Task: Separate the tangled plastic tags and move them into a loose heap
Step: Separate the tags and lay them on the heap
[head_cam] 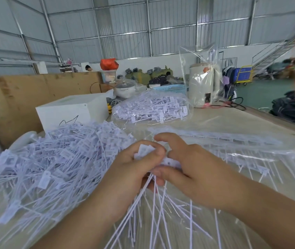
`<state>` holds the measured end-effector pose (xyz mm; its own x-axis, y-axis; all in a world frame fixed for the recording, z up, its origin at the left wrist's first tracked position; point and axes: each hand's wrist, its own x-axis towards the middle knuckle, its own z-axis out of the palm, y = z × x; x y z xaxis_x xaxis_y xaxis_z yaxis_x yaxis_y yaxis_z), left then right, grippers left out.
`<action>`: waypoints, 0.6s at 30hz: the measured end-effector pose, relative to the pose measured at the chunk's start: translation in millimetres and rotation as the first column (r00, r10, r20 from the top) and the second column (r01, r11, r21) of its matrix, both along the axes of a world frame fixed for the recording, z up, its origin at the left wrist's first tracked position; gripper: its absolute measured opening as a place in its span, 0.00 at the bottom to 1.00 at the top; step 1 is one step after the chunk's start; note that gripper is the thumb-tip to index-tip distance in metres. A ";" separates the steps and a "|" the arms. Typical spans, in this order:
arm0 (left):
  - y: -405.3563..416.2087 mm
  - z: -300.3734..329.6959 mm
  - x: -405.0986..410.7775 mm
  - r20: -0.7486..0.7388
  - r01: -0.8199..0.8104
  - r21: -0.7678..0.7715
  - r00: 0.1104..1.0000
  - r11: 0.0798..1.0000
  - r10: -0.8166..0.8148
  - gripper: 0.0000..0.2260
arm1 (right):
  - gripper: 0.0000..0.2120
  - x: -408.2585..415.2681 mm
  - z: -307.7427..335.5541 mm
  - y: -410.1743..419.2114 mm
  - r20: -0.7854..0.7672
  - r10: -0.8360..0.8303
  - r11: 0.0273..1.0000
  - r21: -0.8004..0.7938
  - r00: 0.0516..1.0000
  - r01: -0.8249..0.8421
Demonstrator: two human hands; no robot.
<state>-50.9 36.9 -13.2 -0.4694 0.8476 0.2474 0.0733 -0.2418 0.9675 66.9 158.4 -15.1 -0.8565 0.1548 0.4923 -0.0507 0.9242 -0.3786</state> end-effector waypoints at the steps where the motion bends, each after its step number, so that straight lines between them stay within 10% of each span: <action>1: -0.4 0.6 -0.2 -0.024 0.006 -0.006 1.000 1.000 -0.006 0.04 | 0.22 -0.3 0.0 -1.1 0.000 0.006 1.000 0.000 1.000 -0.006; 10: -2.4 12.1 -1.0 0.160 -0.152 0.069 0.977 0.986 0.139 0.07 | 0.18 6.8 13.6 3.9 0.003 -0.092 0.988 -0.123 0.996 0.092; 18: 3.7 9.3 6.0 0.438 -0.159 0.178 0.896 0.971 0.067 0.04 | 0.20 -3.2 10.5 -20.3 -0.341 -0.214 0.918 -0.390 0.916 0.069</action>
